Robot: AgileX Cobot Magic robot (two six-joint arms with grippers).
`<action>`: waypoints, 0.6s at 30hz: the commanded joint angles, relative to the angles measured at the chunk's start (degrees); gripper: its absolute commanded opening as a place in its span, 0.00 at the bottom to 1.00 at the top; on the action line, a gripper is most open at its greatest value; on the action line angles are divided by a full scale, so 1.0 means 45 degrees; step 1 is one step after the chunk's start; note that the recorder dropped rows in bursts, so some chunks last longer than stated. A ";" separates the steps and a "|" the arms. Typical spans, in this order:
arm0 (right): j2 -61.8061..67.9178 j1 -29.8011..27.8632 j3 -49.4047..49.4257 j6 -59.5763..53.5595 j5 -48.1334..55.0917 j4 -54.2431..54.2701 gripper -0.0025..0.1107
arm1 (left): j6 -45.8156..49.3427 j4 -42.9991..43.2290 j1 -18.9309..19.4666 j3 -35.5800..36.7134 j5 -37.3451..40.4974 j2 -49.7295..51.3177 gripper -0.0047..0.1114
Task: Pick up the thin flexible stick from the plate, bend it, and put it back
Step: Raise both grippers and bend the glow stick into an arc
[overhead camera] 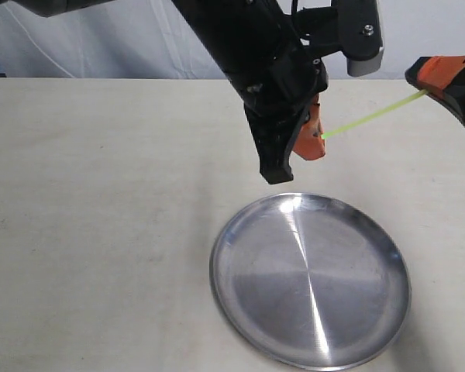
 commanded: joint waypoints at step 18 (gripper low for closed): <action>0.1411 0.2302 -0.1939 0.2523 -0.2432 0.0105 0.01 | -0.1034 -0.0281 0.0118 0.0035 0.0273 -0.1893 0.04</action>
